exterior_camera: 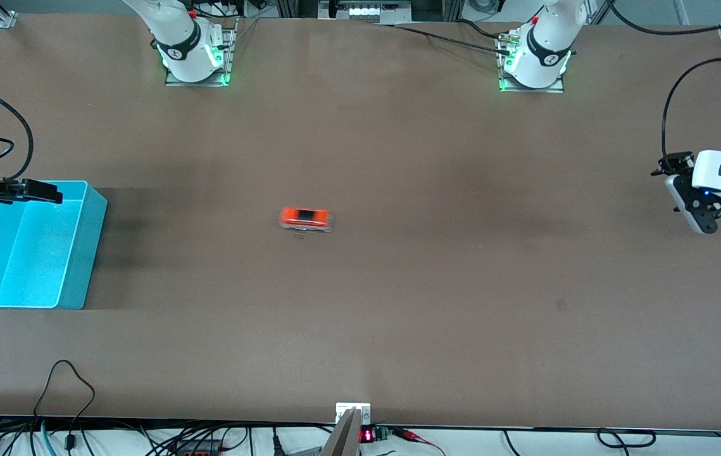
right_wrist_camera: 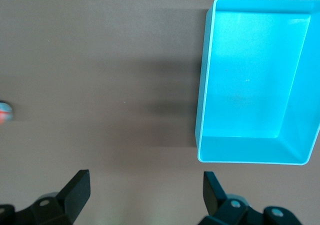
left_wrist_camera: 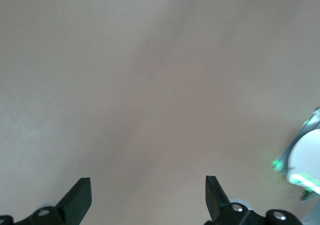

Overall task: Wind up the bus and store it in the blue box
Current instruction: 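Release the bus and raise the left gripper, letting it roll, then move the right gripper over the bus beside the blue box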

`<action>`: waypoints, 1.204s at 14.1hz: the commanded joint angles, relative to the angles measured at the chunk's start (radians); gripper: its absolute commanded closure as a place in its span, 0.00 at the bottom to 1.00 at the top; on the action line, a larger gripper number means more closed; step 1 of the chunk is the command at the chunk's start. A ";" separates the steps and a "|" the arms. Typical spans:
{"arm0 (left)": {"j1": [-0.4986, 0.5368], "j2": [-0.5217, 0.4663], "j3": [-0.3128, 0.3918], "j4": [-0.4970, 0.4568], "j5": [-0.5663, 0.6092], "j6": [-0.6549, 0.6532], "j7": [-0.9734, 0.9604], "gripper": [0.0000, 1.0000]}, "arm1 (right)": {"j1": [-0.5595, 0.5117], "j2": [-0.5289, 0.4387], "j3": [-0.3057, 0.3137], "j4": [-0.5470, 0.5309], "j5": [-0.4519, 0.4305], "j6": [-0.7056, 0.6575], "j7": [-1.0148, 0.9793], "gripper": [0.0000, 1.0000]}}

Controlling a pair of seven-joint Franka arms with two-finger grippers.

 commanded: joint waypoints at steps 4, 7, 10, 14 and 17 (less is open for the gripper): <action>0.004 -0.096 -0.019 -0.011 0.027 -0.121 -0.259 0.00 | 0.002 -0.005 0.000 0.000 -0.003 -0.008 -0.003 0.00; 0.004 -0.104 -0.028 -0.011 0.026 -0.131 -0.284 0.00 | 0.002 -0.005 0.001 -0.002 -0.003 -0.008 -0.003 0.00; 0.004 -0.104 -0.028 -0.011 0.026 -0.133 -0.284 0.00 | 0.000 -0.005 0.000 -0.002 -0.002 -0.008 -0.005 0.00; 0.004 -0.104 -0.028 -0.011 0.026 -0.133 -0.293 0.00 | 0.002 -0.005 0.000 -0.002 -0.003 -0.008 -0.003 0.00; 0.004 -0.105 -0.028 0.021 0.010 -0.168 -0.376 0.00 | 0.002 0.003 0.000 -0.005 -0.009 -0.005 -0.006 0.00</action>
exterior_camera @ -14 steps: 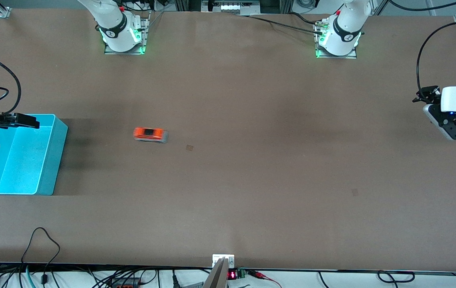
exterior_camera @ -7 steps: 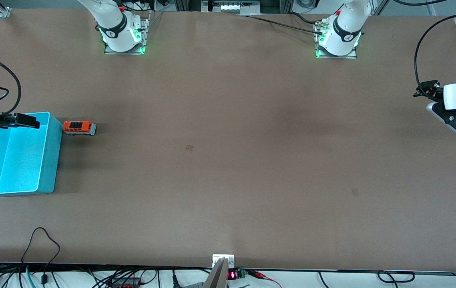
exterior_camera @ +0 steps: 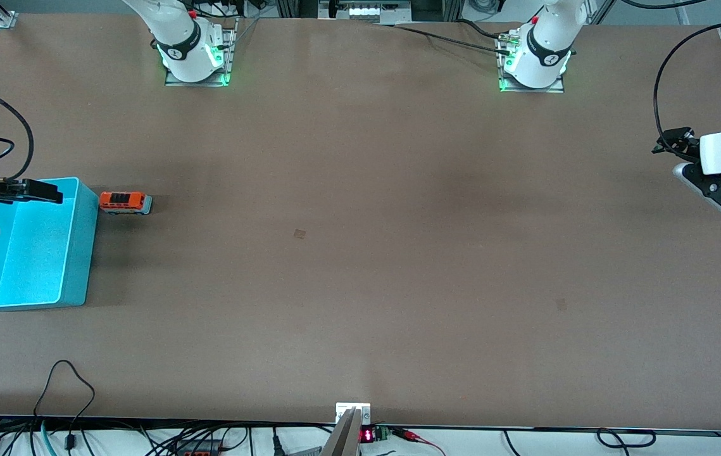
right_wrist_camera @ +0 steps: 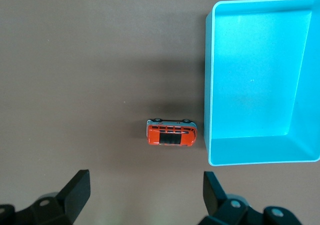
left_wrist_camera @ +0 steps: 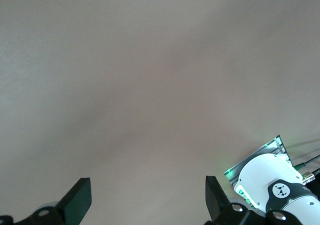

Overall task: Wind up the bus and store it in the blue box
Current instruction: 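Move the right gripper over the bus beside the blue box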

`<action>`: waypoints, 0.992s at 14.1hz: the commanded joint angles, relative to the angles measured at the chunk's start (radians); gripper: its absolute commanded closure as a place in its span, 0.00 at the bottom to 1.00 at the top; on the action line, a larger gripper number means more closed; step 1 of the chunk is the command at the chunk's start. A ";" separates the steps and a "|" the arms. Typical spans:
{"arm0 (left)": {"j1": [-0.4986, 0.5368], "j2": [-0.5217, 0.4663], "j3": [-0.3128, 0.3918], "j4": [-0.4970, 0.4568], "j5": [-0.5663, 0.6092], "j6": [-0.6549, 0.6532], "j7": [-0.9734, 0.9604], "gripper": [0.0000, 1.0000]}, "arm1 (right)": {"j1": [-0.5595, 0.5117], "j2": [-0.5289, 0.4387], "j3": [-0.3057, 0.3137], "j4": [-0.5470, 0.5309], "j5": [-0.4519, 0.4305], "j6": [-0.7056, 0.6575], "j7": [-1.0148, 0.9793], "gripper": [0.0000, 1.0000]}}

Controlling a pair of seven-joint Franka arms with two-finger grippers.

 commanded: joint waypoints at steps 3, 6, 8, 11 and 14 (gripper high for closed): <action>0.004 -0.016 -0.050 0.079 -0.033 -0.094 -0.260 0.00 | 0.003 0.014 0.000 -0.018 -0.008 0.002 -0.005 0.00; 0.004 -0.011 -0.129 0.145 -0.035 -0.121 -0.375 0.00 | 0.003 0.012 0.001 -0.055 -0.005 0.004 -0.006 0.00; 0.001 0.000 -0.180 0.199 -0.035 -0.142 -0.475 0.00 | 0.005 0.011 0.001 -0.087 -0.003 0.011 -0.024 0.00; -0.020 0.050 -0.225 0.312 -0.024 -0.199 -0.598 0.00 | 0.003 -0.079 0.001 -0.298 -0.009 0.198 -0.047 0.00; -0.108 0.073 -0.197 0.364 -0.029 -0.193 -0.737 0.00 | -0.018 -0.130 0.030 -0.429 -0.012 0.268 -0.161 0.00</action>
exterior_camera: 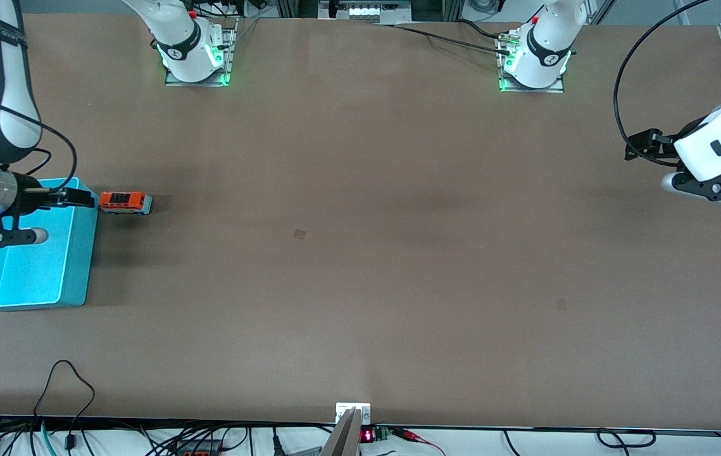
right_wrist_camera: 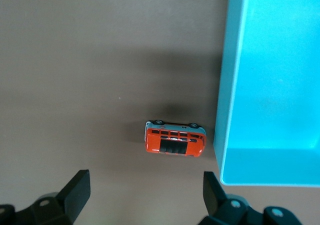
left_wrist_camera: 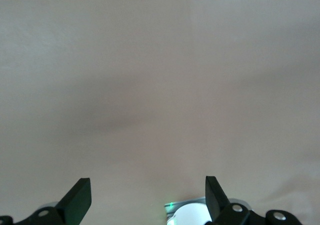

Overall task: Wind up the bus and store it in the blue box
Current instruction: 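Move the right gripper over the bus beside the blue box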

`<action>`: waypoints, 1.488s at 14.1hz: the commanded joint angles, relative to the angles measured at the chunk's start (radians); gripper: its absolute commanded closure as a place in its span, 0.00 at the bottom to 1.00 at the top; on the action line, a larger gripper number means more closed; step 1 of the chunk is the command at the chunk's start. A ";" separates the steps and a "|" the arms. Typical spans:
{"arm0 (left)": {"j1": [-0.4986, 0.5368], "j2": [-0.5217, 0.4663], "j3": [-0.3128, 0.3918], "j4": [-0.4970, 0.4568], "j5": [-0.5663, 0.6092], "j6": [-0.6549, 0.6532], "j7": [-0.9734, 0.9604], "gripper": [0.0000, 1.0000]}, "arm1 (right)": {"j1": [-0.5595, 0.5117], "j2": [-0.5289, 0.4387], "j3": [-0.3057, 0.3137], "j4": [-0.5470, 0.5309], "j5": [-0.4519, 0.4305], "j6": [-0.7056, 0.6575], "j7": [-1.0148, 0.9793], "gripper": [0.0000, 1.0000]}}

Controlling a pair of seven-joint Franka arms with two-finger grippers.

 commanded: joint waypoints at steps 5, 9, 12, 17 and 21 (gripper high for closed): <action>-0.362 -0.102 0.315 -0.015 -0.004 0.091 -0.296 0.00 | -0.158 -0.120 0.134 -0.290 -0.017 0.167 -0.498 0.00; -0.429 -0.147 0.387 -0.069 -0.012 0.110 -0.283 0.00 | -0.183 -0.117 0.138 -0.399 -0.052 0.352 -0.876 0.00; -0.424 -0.139 0.383 -0.058 -0.029 0.108 -0.283 0.00 | -0.195 -0.114 0.179 -0.438 -0.097 0.455 -1.039 0.00; -0.423 -0.139 0.380 -0.048 -0.030 0.081 -0.283 0.00 | -0.226 -0.102 0.181 -0.540 -0.106 0.621 -1.180 0.00; -0.438 -0.127 0.372 -0.026 -0.030 0.087 -0.287 0.00 | -0.260 -0.080 0.181 -0.596 -0.104 0.661 -1.239 0.00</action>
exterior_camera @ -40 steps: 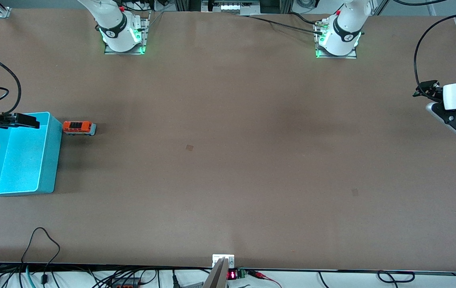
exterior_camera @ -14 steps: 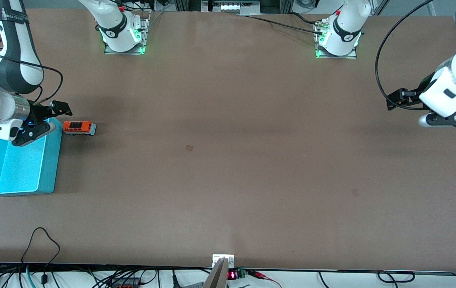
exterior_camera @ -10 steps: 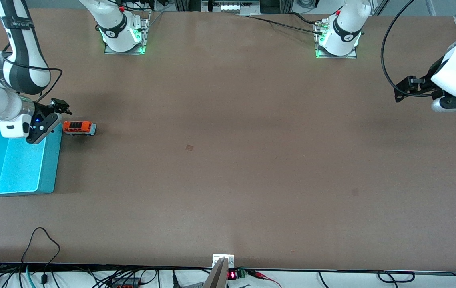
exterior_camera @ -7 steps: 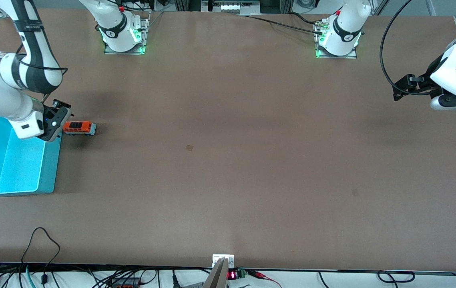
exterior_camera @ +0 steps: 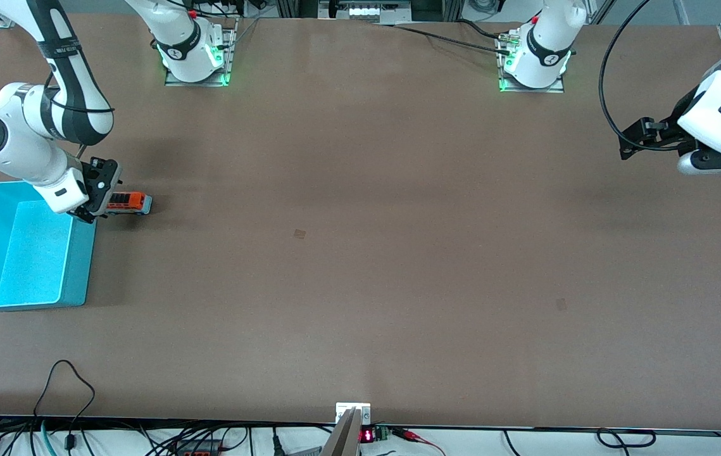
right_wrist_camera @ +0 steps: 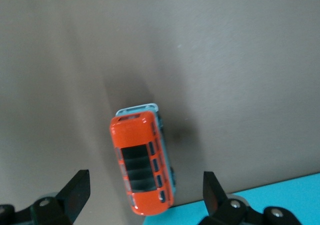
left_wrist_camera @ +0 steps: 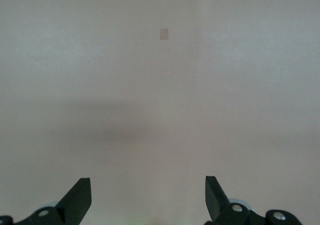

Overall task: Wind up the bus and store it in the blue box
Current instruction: 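Lower the right gripper and grasp the orange bus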

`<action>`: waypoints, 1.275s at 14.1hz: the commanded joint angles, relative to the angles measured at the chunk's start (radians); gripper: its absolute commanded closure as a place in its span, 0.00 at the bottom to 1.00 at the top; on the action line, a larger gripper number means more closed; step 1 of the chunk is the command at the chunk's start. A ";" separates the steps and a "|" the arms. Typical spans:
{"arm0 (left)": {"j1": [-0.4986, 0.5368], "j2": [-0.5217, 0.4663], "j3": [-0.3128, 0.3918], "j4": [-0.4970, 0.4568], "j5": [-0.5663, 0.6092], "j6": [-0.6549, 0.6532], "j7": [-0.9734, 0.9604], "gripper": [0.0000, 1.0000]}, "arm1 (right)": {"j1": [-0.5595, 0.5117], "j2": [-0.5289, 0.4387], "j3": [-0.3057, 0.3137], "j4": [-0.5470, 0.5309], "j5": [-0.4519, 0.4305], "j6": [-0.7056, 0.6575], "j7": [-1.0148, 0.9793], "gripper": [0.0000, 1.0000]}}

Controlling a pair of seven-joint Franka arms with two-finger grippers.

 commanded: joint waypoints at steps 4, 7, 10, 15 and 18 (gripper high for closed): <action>-0.027 0.002 -0.003 0.022 -0.012 0.000 -0.009 0.00 | -0.049 0.031 0.020 -0.060 -0.012 0.078 -0.026 0.00; -0.027 0.002 -0.003 0.023 -0.012 -0.001 -0.014 0.00 | -0.049 0.054 0.020 -0.060 -0.012 0.111 -0.026 0.00; -0.028 0.001 -0.011 0.023 -0.012 -0.015 -0.017 0.00 | -0.050 0.078 0.020 -0.060 -0.012 0.146 -0.026 0.00; -0.027 0.001 -0.020 0.025 -0.011 -0.015 -0.015 0.00 | -0.049 0.106 0.020 -0.060 -0.012 0.198 -0.026 0.12; -0.025 0.001 -0.020 0.023 -0.012 -0.018 -0.015 0.00 | -0.047 0.107 0.022 -0.058 -0.012 0.198 -0.026 0.57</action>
